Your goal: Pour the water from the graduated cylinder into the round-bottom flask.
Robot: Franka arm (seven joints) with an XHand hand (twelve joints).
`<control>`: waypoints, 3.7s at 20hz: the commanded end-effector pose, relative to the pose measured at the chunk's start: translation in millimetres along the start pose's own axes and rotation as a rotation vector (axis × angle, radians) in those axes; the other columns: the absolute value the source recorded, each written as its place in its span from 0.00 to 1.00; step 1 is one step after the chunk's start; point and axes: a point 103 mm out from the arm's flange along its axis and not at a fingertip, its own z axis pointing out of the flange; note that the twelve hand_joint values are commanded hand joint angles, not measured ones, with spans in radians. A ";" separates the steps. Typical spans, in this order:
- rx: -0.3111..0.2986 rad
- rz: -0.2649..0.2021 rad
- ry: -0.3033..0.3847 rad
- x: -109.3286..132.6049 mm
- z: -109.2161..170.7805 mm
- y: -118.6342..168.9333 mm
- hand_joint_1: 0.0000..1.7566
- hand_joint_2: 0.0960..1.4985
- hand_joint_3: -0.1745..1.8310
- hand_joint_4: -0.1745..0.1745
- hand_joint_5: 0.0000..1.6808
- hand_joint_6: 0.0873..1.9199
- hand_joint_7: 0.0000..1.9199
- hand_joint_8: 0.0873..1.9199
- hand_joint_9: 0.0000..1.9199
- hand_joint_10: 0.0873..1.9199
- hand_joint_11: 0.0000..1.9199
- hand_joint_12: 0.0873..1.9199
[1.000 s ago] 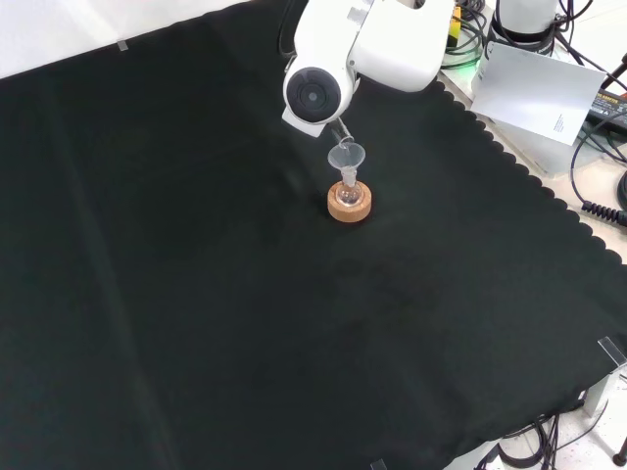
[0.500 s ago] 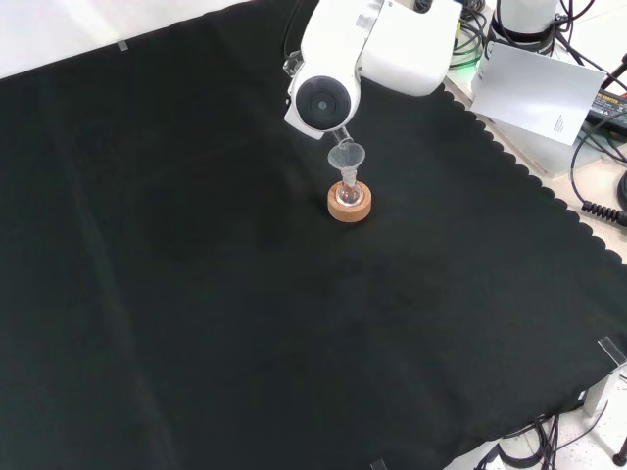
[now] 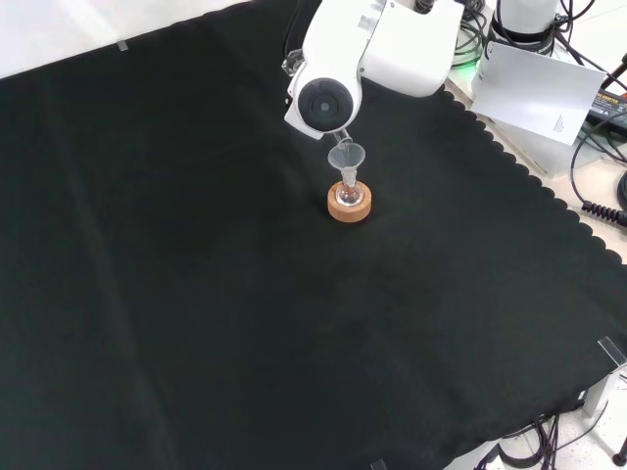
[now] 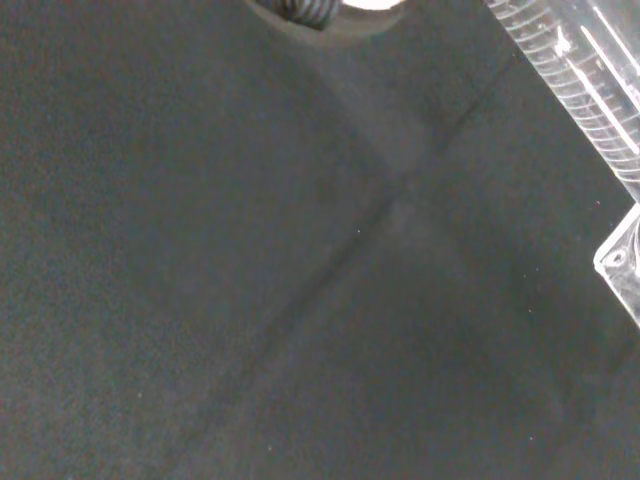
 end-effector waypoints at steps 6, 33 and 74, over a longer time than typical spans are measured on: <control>-0.034 -0.005 0.023 -0.9 1.7 1.5 0.73 0.70 0.09 0.00 0.61 0.45 0.56 0.44 0.80 0.00 0.69 0.32; -0.400 -0.033 0.265 -43.1 19.1 11.6 0.72 0.70 0.09 0.00 0.61 0.46 0.56 0.44 0.79 0.00 0.69 0.32; -0.804 -0.019 0.705 -106.5 62.9 5.0 0.72 0.71 0.09 0.00 0.61 0.46 0.55 0.45 0.79 0.00 0.68 0.32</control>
